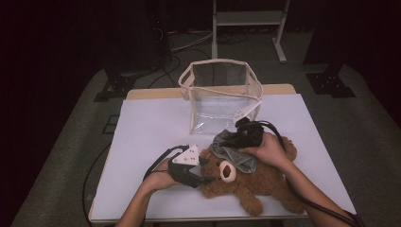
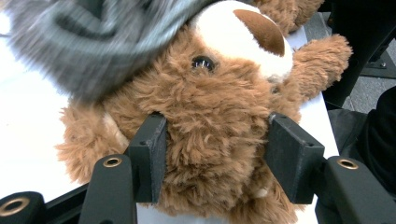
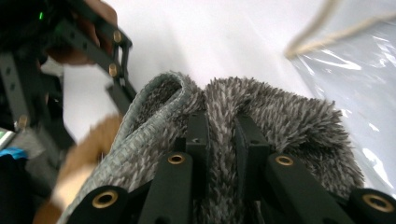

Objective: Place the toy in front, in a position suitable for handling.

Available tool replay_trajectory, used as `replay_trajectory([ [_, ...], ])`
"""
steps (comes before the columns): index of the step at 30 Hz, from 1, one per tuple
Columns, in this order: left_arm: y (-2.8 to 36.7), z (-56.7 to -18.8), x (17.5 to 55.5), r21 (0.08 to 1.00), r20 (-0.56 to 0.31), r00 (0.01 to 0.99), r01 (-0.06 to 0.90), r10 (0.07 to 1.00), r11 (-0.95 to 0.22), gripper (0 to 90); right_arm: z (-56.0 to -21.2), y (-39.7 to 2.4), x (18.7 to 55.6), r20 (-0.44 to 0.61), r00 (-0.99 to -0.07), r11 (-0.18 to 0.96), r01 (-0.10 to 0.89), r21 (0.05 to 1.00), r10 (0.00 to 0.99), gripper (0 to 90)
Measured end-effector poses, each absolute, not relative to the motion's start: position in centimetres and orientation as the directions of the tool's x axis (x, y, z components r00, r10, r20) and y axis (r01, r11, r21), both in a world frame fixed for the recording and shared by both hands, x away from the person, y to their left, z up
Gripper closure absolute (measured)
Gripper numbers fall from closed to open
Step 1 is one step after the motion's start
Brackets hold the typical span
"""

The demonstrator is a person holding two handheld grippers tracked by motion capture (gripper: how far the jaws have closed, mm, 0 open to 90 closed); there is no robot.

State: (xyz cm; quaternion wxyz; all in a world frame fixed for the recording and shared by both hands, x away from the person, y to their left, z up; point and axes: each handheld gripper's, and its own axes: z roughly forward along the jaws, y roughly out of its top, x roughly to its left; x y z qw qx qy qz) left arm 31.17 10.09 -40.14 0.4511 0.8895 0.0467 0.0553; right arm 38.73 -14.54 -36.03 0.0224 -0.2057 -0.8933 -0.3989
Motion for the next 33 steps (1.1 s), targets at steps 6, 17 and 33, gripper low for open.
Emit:
replay_trajectory([
  [6,10.2,-40.1,31.8,0.822,0.048,0.984,0.057,0.170,-0.567,44.2,-35.5,-17.8,36.8,0.200,-0.909,0.575,0.389,0.719,0.364,77.3],
  [17,10.3,-39.8,32.7,0.838,0.066,0.959,0.096,0.275,-0.537,42.7,-33.9,-19.6,31.7,0.143,-0.935,0.580,0.316,0.750,0.324,77.2],
  [33,10.3,-40.0,32.9,0.820,0.094,0.957,0.081,0.274,-0.566,44.8,-35.7,-19.2,35.9,0.118,-0.898,0.550,0.358,0.754,0.423,77.3],
])
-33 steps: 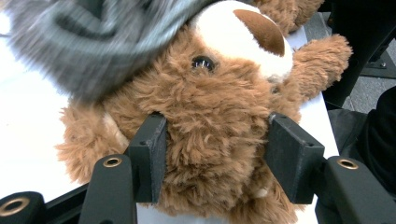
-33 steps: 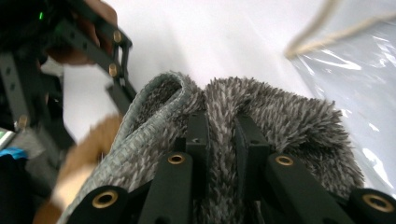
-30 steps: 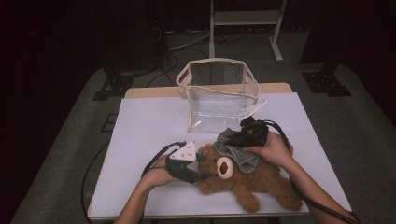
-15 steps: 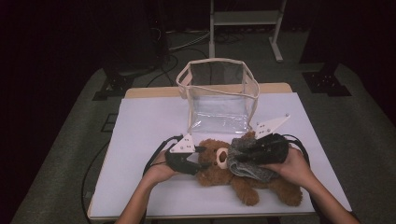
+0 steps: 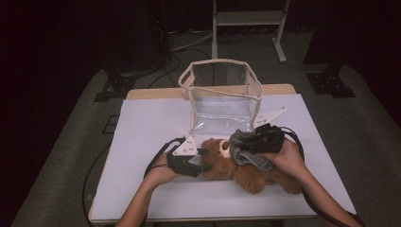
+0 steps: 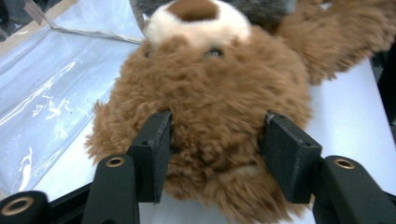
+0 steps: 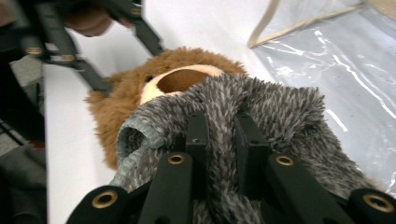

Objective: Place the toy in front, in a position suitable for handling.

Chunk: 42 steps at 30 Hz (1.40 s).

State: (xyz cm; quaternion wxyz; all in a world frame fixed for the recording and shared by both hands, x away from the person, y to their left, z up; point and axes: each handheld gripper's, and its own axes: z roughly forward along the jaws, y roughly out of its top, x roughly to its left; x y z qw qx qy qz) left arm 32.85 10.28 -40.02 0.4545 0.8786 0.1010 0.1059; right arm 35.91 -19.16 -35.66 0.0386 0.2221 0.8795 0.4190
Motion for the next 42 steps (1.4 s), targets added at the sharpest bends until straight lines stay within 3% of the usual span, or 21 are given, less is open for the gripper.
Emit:
replay_trajectory([
  [12,9.6,-39.9,33.1,0.825,0.114,0.945,0.082,0.307,-0.559,45.9,-34.7,-19.0,32.2,0.082,-0.931,0.588,0.291,0.754,0.356,77.4],
  [18,10.1,-40.0,33.0,0.818,0.089,0.953,0.095,0.289,-0.567,45.3,-35.9,-19.1,33.6,0.063,-0.920,0.610,0.306,0.731,0.386,77.8],
  [28,10.1,-40.6,33.0,0.827,0.084,0.954,0.094,0.287,-0.554,50.2,-35.7,-20.3,34.9,0.121,-0.903,0.538,0.349,0.768,0.413,77.9],
  [35,9.8,-40.8,33.1,0.834,0.067,0.956,0.104,0.287,-0.542,51.5,-33.2,-17.5,35.3,0.088,-0.928,0.544,0.288,0.788,0.363,78.0],
  [42,9.5,-40.9,32.7,0.823,0.083,0.962,0.080,0.259,-0.562,51.4,-33.8,-11.5,38.7,0.082,-0.945,0.654,0.279,0.703,0.315,77.8],
])
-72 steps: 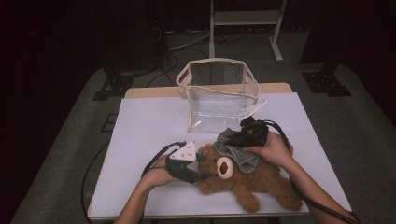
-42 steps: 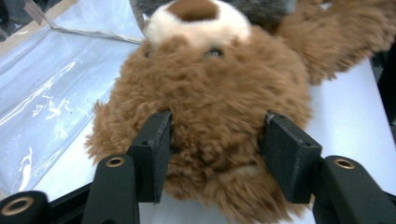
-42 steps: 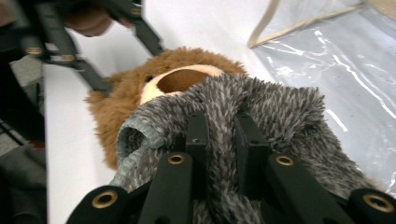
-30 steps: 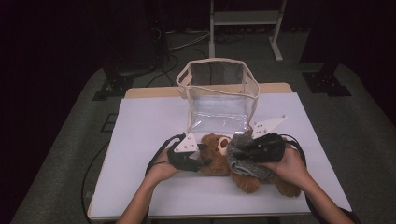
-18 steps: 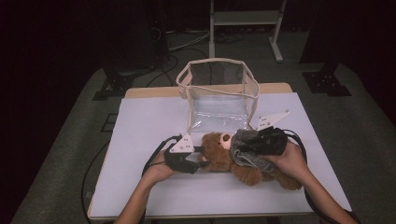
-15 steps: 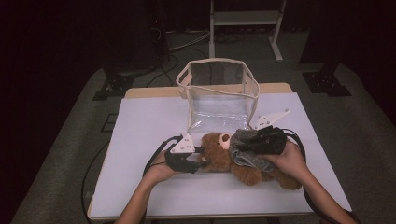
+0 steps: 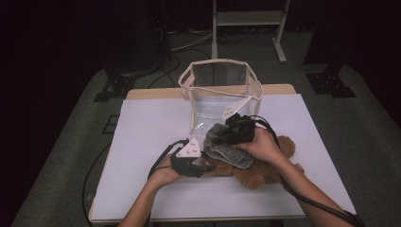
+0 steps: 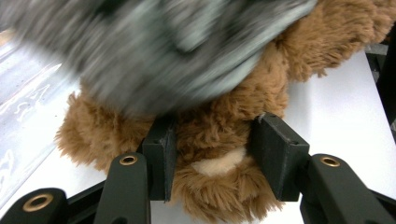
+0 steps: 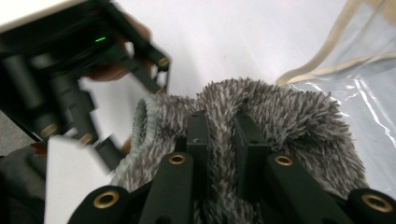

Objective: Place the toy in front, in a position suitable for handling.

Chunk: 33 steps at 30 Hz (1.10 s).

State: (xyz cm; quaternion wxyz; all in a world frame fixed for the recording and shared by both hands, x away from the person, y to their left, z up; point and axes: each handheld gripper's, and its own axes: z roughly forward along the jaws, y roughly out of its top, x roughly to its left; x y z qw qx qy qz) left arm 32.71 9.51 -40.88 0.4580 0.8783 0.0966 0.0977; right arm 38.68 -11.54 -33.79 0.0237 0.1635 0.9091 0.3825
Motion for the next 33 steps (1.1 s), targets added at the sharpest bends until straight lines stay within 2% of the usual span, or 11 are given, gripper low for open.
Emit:
replay_trajectory([
  [6,9.7,-41.0,32.8,0.826,0.070,0.965,0.085,0.251,-0.557,50.3,-35.1,-10.9,40.3,0.160,-0.934,0.631,0.336,0.699,0.321,77.7],
  [14,9.5,-40.8,32.4,0.817,0.079,0.973,0.062,0.217,-0.573,45.3,-33.5,-15.5,39.0,0.175,-0.921,0.555,0.353,0.753,0.348,77.4],
  [23,9.6,-40.7,32.4,0.808,0.080,0.976,0.055,0.201,-0.586,45.3,-33.0,-19.8,37.6,0.203,-0.902,0.483,0.381,0.788,0.380,77.5],
  [26,9.9,-40.4,32.5,0.805,0.084,0.977,0.049,0.195,-0.592,44.2,-33.5,-19.8,37.4,0.217,-0.903,0.460,0.382,0.802,0.371,77.5],
  [30,10.6,-40.0,32.6,0.829,0.077,0.970,0.067,0.232,-0.555,44.3,-34.4,-18.4,37.3,0.229,-0.915,0.457,0.369,0.810,0.332,77.1],
  [32,10.7,-39.9,32.7,0.831,0.078,0.969,0.068,0.236,-0.552,44.3,-34.6,-17.8,37.3,0.226,-0.924,0.474,0.356,0.805,0.310,75.1],
  [33,10.7,-40.0,32.7,0.831,0.074,0.969,0.070,0.235,-0.551,44.7,-34.4,-17.4,37.2,0.215,-0.928,0.485,0.345,0.804,0.304,71.0],
])
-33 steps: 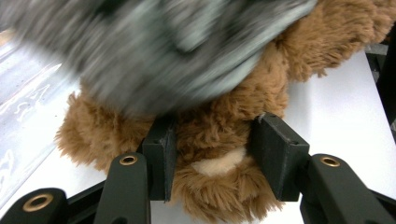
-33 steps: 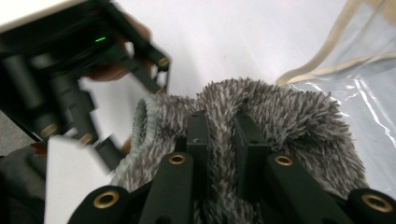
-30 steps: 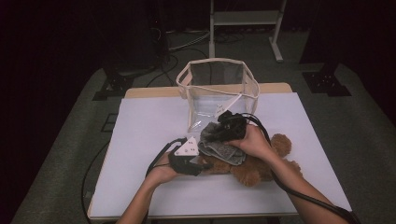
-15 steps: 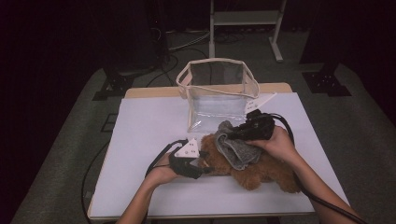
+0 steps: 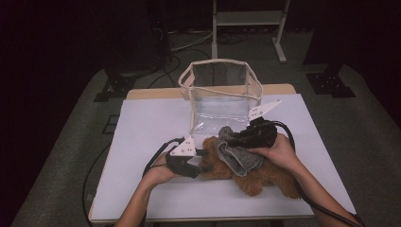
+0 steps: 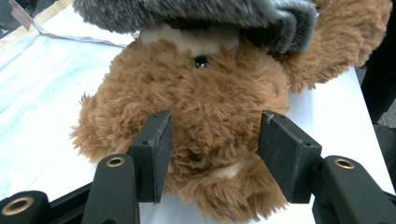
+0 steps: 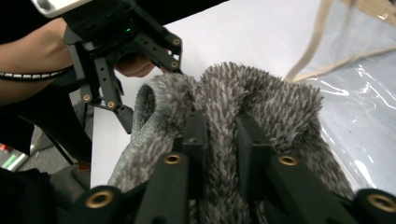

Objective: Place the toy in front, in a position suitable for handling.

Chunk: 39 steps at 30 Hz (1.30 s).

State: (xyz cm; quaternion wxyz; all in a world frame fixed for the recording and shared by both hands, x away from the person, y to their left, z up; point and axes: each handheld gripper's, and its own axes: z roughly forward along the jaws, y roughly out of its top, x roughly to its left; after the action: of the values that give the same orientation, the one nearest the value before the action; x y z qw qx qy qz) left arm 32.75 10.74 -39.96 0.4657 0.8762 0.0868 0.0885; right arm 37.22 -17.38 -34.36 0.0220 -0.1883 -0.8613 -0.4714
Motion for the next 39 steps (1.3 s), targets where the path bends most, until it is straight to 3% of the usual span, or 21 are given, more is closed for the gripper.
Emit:
replay_trajectory([
  [7,10.4,-40.5,32.8,0.823,0.069,0.975,0.065,0.212,-0.564,44.7,-33.4,-16.5,37.4,0.183,-0.934,0.524,0.326,0.787,0.307,47.8],
  [14,10.2,-40.6,32.6,0.818,0.067,0.979,0.057,0.193,-0.572,45.4,-35.2,-14.4,37.6,0.154,-0.938,0.574,0.314,0.756,0.310,39.8],
  [17,10.2,-40.7,32.6,0.818,0.065,0.980,0.056,0.189,-0.572,45.4,-35.8,-14.1,37.2,0.115,-0.944,0.575,0.282,0.768,0.309,47.0],
  [23,10.2,-40.7,32.5,0.824,0.059,0.981,0.058,0.187,-0.563,45.4,-35.4,-14.4,36.1,0.064,-0.949,0.567,0.237,0.789,0.307,74.9],
  [31,10.3,-40.6,32.6,0.825,0.055,0.979,0.067,0.197,-0.561,44.2,-32.7,-18.9,35.7,0.170,-0.936,0.426,0.295,0.855,0.307,77.7],
  [39,10.2,-40.6,32.6,0.822,0.063,0.978,0.062,0.197,-0.566,43.5,-28.6,-25.6,33.6,0.136,-0.917,0.371,0.284,0.884,0.376,77.5],
])
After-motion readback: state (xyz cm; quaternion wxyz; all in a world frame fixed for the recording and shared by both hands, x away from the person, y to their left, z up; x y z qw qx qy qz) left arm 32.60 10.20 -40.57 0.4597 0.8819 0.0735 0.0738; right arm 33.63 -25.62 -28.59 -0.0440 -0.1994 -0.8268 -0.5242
